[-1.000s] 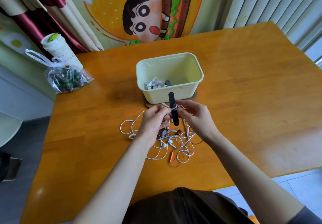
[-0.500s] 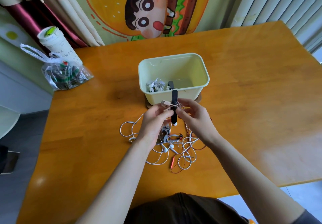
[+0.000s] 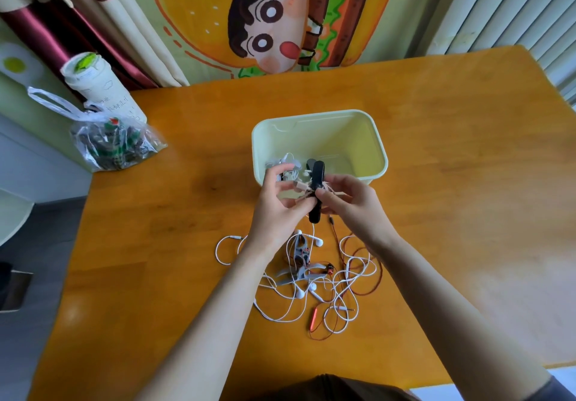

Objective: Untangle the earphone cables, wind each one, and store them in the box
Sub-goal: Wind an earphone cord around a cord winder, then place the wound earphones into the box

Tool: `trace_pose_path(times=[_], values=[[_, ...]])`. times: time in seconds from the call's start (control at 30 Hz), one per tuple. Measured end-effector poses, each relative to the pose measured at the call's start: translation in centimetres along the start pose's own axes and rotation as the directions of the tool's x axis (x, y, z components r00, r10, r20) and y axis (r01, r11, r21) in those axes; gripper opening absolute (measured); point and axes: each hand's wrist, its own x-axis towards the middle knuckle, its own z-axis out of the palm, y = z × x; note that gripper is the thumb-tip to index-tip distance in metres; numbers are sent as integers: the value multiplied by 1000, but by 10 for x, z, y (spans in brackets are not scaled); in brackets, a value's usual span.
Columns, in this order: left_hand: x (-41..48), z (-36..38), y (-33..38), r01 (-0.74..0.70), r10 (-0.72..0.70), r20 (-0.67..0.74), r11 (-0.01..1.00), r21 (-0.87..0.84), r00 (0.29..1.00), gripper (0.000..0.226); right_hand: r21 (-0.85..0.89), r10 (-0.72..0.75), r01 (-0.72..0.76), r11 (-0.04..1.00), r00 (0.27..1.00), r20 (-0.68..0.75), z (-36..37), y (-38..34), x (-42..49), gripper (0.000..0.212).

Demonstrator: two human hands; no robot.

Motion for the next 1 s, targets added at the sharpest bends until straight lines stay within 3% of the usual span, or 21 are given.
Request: trace_pose_path(times=[0.13, 0.37, 0.5, 0.57, 0.7, 0.8, 0.9, 1.0], values=[[11, -2, 0, -14, 14, 6, 993, 116, 1000, 23, 51, 33, -34, 998, 999, 22, 1, -4, 11, 25], [26, -2, -2, 7, -8, 5, 987, 159, 1000, 25, -6, 80, -80, 997, 997, 8, 2, -4, 29, 36], [35, -8, -7, -106, 136, -51, 915, 389, 989, 29, -50, 63, -65, 997, 997, -54, -9, -11, 47, 34], [38, -15, -11, -175, 250, -52, 798, 577, 967, 25, -150, 46, -61, 987, 994, -101, -18, -14, 65, 34], [44, -21, -18, -178, 242, 29, 621, 764, 970, 17, -397, 50, -92, 913, 992, -116, -31, -12, 107, 38], [45, -20, -17, -176, 200, 77, 538, 824, 977, 11, -546, 174, -182, 818, 982, -67, -31, -6, 134, 40], [48, -20, -18, -167, 185, 80, 520, 838, 979, 8, -673, 293, -233, 702, 956, -26, -26, 2, 152, 42], [51, -21, -17, -167, 178, 83, 531, 831, 981, 7, -704, 382, -285, 650, 924, -21, -23, 13, 161, 37]])
